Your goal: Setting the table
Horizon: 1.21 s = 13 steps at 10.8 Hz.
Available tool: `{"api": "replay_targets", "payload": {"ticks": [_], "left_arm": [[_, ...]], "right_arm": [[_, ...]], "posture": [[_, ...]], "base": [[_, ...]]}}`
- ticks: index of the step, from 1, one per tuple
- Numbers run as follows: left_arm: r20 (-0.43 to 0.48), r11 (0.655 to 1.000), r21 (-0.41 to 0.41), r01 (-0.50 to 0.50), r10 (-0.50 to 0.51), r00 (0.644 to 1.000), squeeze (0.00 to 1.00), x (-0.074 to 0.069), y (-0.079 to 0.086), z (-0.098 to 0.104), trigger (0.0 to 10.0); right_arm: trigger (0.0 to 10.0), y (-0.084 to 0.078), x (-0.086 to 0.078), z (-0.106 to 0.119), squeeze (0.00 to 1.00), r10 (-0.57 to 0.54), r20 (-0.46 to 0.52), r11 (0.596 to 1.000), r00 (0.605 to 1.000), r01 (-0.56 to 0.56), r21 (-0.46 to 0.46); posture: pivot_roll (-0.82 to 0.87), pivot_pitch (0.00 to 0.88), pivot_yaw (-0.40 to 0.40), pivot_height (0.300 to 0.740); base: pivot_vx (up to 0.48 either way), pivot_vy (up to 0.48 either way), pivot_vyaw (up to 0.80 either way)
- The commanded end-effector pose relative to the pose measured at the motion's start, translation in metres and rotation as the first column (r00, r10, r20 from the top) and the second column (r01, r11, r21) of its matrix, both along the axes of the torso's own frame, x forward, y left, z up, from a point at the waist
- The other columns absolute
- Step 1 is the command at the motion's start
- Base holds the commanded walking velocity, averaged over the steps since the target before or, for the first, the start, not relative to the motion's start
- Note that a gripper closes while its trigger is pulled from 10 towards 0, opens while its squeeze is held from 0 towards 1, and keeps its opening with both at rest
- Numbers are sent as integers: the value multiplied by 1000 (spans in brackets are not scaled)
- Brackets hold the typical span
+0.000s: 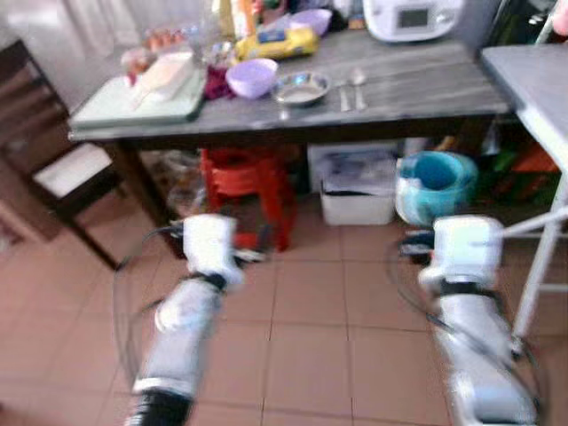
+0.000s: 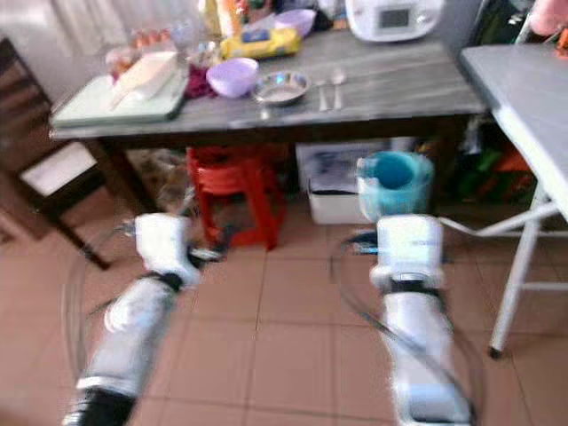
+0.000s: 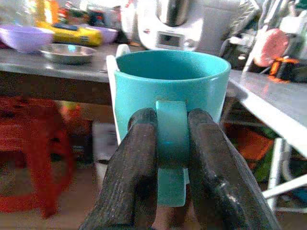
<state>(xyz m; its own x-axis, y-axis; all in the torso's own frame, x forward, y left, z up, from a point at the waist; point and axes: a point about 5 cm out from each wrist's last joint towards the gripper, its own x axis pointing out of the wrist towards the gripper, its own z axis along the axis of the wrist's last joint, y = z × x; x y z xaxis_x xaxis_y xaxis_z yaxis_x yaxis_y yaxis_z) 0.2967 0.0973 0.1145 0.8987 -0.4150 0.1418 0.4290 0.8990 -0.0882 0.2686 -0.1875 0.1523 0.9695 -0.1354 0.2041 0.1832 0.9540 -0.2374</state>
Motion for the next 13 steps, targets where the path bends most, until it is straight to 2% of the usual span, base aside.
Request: {"api": "replay_targets", "payload": {"ticks": [1, 4, 6, 10, 13], "left_arm": [[3, 999, 14, -29, 29, 1000, 0, 2, 12, 2, 10000], [0, 1000, 11, -25, 25, 1000, 0, 1, 12, 1, 10000], [-2, 1000, 10, -20, 20, 1000, 0, 1, 11, 1, 10000], [-1, 1000, 8, -20, 20, 1000, 0, 1, 10, 1, 10000], [5, 1000, 4, -20, 20, 1000, 0, 2, 10, 3, 10000]], "right_arm": [[10000, 9, 1, 2, 0, 26, 11, 999, 1000, -27, 18], [10000, 9, 2, 2, 0, 28, 12, 999, 1000, -28, 17], [10000, 10, 2, 2, 0, 30, 13, 999, 999, -30, 18], [10000, 10, 4, 2, 0, 33, 14, 999, 999, -34, 18], [10000, 11, 5, 5, 0, 34, 28, 999, 999, -34, -4]], "posture": [[-107, 73, 113, 740], [-108, 74, 112, 740], [-108, 73, 111, 740], [-109, 70, 109, 740], [-109, 65, 107, 740]], "base": [[394, 0, -450], [393, 0, -427], [394, 0, 0], [391, 0, -558], [391, 0, 0]]}}
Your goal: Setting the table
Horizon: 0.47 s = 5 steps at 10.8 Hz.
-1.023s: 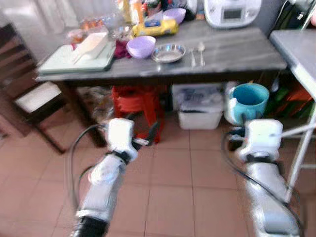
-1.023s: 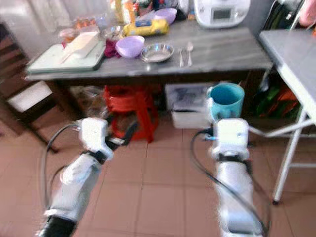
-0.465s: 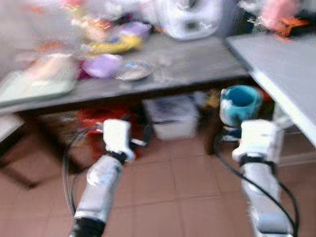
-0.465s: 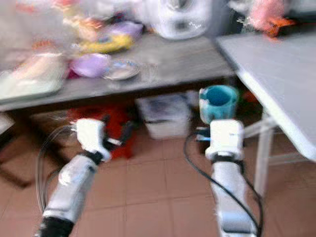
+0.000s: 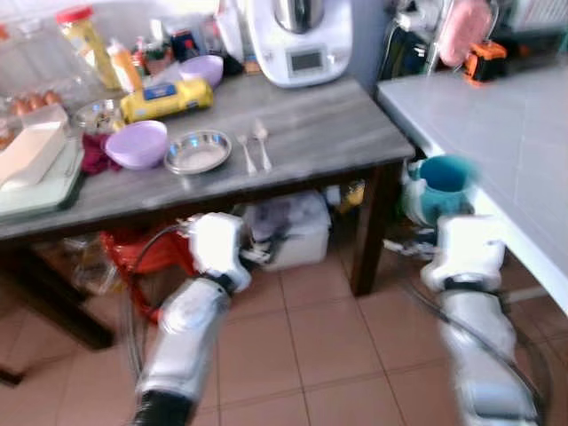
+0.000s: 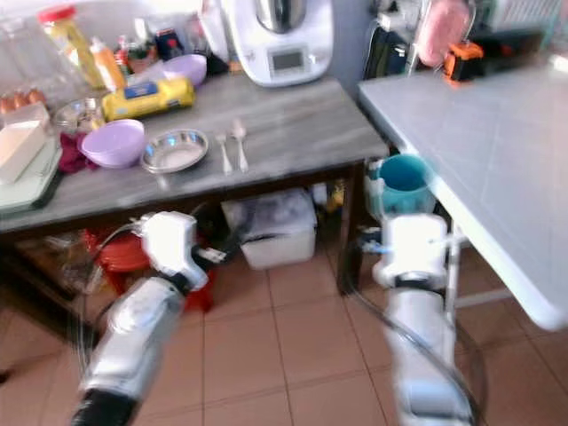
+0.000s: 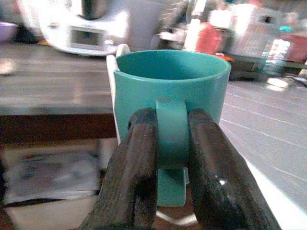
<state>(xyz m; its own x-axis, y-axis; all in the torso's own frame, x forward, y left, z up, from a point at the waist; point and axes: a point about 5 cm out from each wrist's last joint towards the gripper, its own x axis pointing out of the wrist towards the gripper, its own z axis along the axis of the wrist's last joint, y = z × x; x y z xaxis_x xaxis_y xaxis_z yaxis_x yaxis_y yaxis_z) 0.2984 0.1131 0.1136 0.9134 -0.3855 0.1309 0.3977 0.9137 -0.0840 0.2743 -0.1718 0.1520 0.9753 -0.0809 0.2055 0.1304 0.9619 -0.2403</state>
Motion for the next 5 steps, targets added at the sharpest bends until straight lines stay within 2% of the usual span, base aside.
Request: {"api": "replay_targets", "payload": {"ticks": [1, 3, 5], "left_arm": [[27, 1000, -10, 12, -12, 1000, 0, 2, -6, 8, 10000], [70, 1000, -22, -16, 17, 997, 0, 6, -3, 21, 10000], [74, 1000, -19, -21, 22, 997, 0, 7, -3, 22, 10000]], "right_arm": [[10000, -5, -1, 14, 0, -19, 69, 999, 997, 21, -29], [10000, -7, -1, 25, 0, -29, 112, 999, 993, 33, -38], [10000, -5, -2, 26, 0, -23, 115, 998, 993, 29, -53]], "posture": [[-109, 63, 107, 740], [-111, 61, 107, 740], [-112, 62, 106, 740]], "base": [[379, 0, 0], [366, 0, 0], [352, 0, 0]]}}
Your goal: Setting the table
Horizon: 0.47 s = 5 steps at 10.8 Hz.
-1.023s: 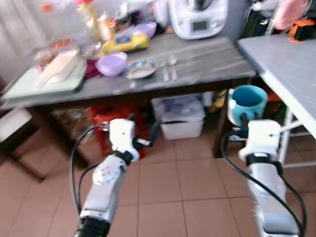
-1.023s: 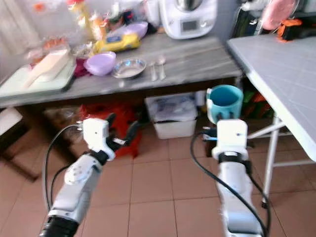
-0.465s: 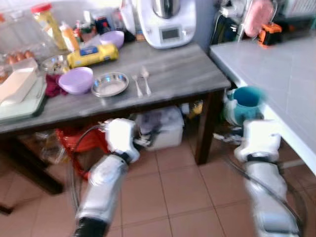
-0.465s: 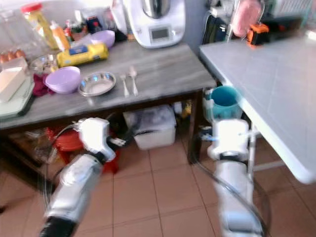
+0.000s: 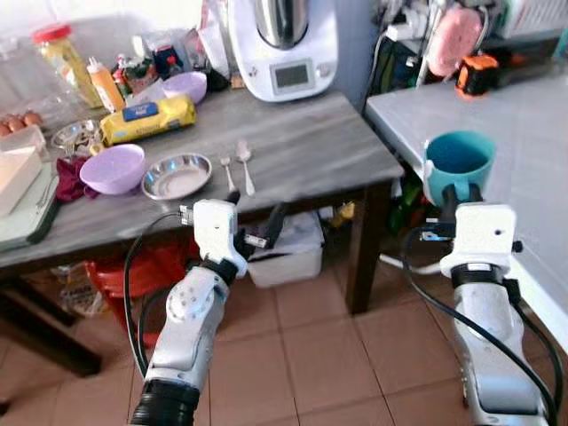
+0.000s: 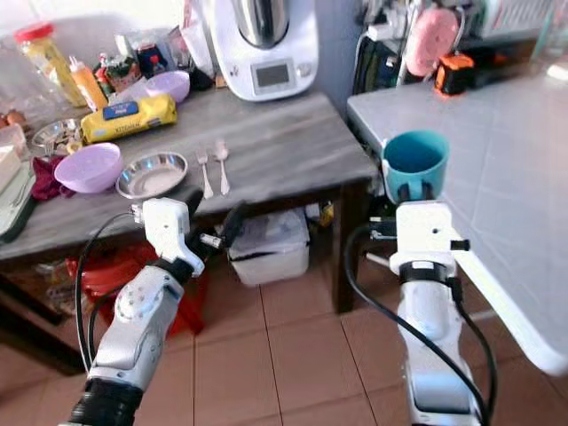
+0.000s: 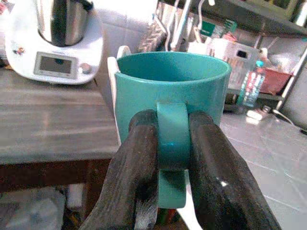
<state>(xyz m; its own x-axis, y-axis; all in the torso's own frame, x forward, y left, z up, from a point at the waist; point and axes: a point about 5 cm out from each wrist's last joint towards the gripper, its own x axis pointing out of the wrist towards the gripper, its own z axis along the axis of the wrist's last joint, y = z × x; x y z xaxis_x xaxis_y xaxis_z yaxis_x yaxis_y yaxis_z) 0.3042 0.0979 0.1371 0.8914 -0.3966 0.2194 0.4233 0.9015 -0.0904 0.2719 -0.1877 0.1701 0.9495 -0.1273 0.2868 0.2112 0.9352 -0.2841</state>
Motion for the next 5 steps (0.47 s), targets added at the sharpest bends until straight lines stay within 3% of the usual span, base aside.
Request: {"api": "replay_targets", "payload": {"ticks": [1, 4, 5], "left_arm": [[-8, 999, 21, -42, 42, 999, 0, 0, 12, -2, 10000], [-14, 999, 23, -39, 39, 999, 0, 0, 11, -2, 10000], [-15, 999, 25, -41, 42, 999, 0, 0, 11, -2, 10000]], "right_arm": [[10000, 12, 0, 8, 0, 42, 39, 999, 998, -42, -3], [10000, 14, 1, 8, 0, 46, 37, 999, 998, -46, 1], [10000, 14, 1, 8, 0, 47, 37, 999, 998, -47, 5]], "posture": [[-112, 64, 106, 740], [-110, 63, 109, 740], [-109, 62, 109, 740]], "base": [[352, 0, 719], [335, 0, 640], [281, 0, 0]]}}
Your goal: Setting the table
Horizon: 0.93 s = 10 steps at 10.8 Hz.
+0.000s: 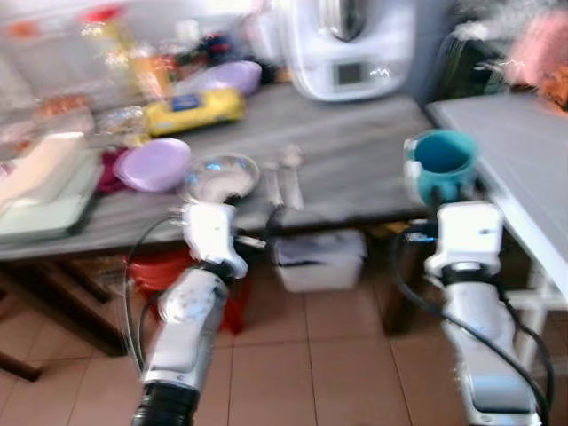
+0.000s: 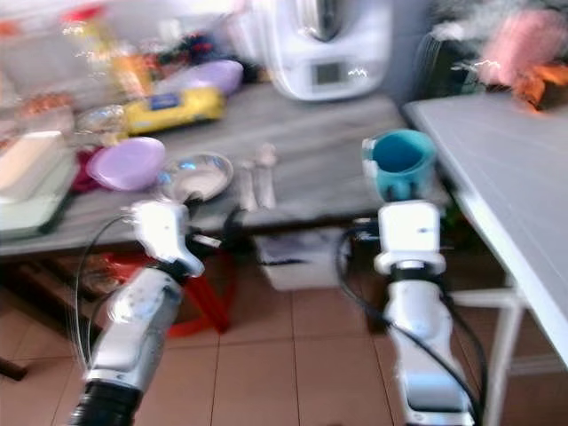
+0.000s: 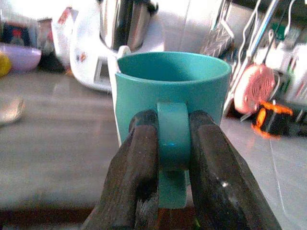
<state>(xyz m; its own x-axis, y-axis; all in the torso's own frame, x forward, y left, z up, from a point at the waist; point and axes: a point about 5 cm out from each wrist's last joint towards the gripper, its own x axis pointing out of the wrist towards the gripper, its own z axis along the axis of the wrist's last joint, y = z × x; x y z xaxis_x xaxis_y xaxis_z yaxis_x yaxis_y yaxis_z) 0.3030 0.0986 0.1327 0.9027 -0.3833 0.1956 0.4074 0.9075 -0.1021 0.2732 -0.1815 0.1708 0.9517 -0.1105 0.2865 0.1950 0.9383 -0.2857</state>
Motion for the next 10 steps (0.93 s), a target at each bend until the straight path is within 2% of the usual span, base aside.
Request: {"api": "replay_targets", "payload": {"ticks": [1, 5, 10], "left_arm": [[6, 999, 25, -34, 34, 999, 0, 2, 11, 2, 10000], [18, 996, 23, -85, 85, 996, 0, 2, 13, 5, 10000], [19, 995, 39, -92, 91, 996, 0, 3, 11, 6, 10000]], "right_arm": [[10000, 8, 0, 8, 0, 31, 38, 999, 999, -31, 8], [10000, 9, 0, 10, 0, 38, 45, 999, 998, -38, 4], [10000, 10, 1, 10, 0, 32, 47, 999, 998, -32, -2]], "posture": [[-110, 64, 110, 740], [-108, 66, 107, 740], [-105, 64, 112, 740]], "base": [[240, 0, 0], [0, 0, 0], [0, 0, 0]]}}
